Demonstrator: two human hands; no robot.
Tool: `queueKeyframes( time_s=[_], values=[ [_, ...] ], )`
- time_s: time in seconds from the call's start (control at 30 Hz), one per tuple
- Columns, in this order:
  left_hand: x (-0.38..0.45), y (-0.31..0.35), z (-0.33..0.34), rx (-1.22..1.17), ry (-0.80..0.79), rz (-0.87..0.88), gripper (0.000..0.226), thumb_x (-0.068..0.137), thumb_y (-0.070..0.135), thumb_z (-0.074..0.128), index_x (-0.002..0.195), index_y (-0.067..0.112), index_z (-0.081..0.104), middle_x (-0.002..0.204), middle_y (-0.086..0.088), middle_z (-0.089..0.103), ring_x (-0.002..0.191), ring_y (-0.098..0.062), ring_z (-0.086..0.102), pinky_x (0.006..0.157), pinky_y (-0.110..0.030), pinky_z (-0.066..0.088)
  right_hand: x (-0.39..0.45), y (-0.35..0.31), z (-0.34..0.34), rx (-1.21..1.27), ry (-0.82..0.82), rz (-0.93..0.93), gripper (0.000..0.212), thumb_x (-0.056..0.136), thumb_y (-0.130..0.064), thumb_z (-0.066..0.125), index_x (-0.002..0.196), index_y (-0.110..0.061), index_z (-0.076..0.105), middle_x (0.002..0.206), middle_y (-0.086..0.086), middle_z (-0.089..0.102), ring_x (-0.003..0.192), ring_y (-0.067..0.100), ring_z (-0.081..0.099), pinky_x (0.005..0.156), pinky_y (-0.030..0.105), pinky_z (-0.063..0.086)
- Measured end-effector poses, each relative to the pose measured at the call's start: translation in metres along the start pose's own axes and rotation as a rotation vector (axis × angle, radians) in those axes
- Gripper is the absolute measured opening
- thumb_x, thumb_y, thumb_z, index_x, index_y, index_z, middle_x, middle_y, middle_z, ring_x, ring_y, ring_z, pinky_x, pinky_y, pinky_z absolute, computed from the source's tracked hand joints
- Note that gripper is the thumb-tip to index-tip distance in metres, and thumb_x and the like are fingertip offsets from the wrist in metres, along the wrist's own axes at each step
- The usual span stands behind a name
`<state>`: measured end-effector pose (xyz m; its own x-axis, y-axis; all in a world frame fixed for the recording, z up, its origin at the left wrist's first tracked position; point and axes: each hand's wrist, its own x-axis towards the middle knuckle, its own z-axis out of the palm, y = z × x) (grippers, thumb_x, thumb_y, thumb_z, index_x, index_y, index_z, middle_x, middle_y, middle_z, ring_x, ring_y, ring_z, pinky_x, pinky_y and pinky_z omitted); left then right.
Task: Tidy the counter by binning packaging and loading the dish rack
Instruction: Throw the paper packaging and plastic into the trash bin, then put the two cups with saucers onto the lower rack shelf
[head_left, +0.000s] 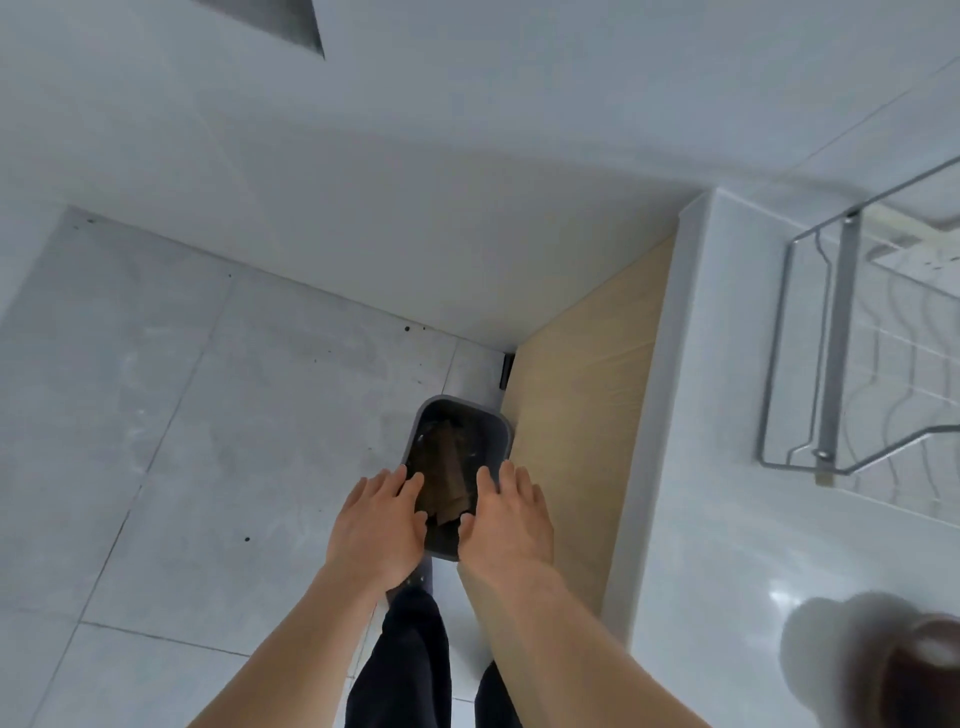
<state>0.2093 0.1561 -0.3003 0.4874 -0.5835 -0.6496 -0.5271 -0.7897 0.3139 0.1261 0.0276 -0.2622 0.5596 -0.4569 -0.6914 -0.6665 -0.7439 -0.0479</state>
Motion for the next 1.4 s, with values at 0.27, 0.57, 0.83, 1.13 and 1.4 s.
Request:
queueKeyframes(
  time_s=[0.27, 0.57, 0.83, 1.13, 1.4],
  values=[
    [-0.064, 0.025, -0.079, 0.082, 0.139, 0.039, 0.057, 0.101, 0.043, 0.031, 0.154, 0.025, 0.022, 0.163, -0.002, 0.024, 0.150, -0.023, 0.020, 0.124, -0.041, 0.013, -0.077, 0.007, -0.084, 0.012, 0.211, -0.080, 0.063, 0.096, -0.040, 0.047, 0.150, -0.016, 0.026, 0.158, 0.013, 0.025, 0.145, 0.033, 0.021, 0.120, 0.047, 0.024],
    [-0.111, 0.117, -0.143, 0.123, 0.356, 0.191, 0.062, 0.100, 0.049, 0.032, 0.155, 0.024, 0.021, 0.162, 0.001, 0.026, 0.148, -0.019, 0.022, 0.123, -0.036, 0.017, -0.162, 0.067, -0.142, 0.093, 0.473, -0.171, 0.060, 0.097, -0.036, 0.044, 0.151, -0.016, 0.024, 0.163, 0.012, 0.017, 0.151, 0.030, 0.012, 0.125, 0.043, 0.012],
    [-0.145, 0.232, -0.127, 0.068, 0.413, 0.270, 0.068, 0.096, 0.060, 0.032, 0.154, 0.027, 0.020, 0.162, 0.002, 0.026, 0.148, -0.020, 0.023, 0.121, -0.037, 0.020, -0.217, 0.185, -0.145, 0.222, 0.602, -0.084, 0.060, 0.098, -0.040, 0.045, 0.152, -0.021, 0.027, 0.164, 0.010, 0.017, 0.151, 0.027, 0.014, 0.125, 0.039, 0.010],
    [-0.177, 0.352, -0.072, -0.206, 0.334, 0.311, 0.071, 0.091, 0.063, 0.044, 0.152, 0.030, 0.025, 0.157, 0.007, 0.034, 0.143, -0.015, 0.031, 0.115, -0.037, 0.032, -0.268, 0.324, -0.121, 0.533, 0.586, 0.111, 0.067, 0.093, -0.046, 0.055, 0.151, -0.021, 0.030, 0.159, 0.006, 0.029, 0.143, 0.025, 0.031, 0.114, 0.036, 0.032],
    [-0.188, 0.404, -0.026, -0.468, 0.173, 0.123, 0.080, 0.084, 0.059, 0.058, 0.152, 0.031, 0.025, 0.153, -0.001, 0.041, 0.139, -0.017, 0.041, 0.111, -0.039, 0.038, -0.263, 0.389, -0.092, 0.620, 0.387, 0.090, 0.084, 0.088, -0.055, 0.057, 0.154, -0.017, 0.021, 0.152, 0.002, 0.039, 0.141, 0.023, 0.035, 0.114, 0.036, 0.032]
  ],
)
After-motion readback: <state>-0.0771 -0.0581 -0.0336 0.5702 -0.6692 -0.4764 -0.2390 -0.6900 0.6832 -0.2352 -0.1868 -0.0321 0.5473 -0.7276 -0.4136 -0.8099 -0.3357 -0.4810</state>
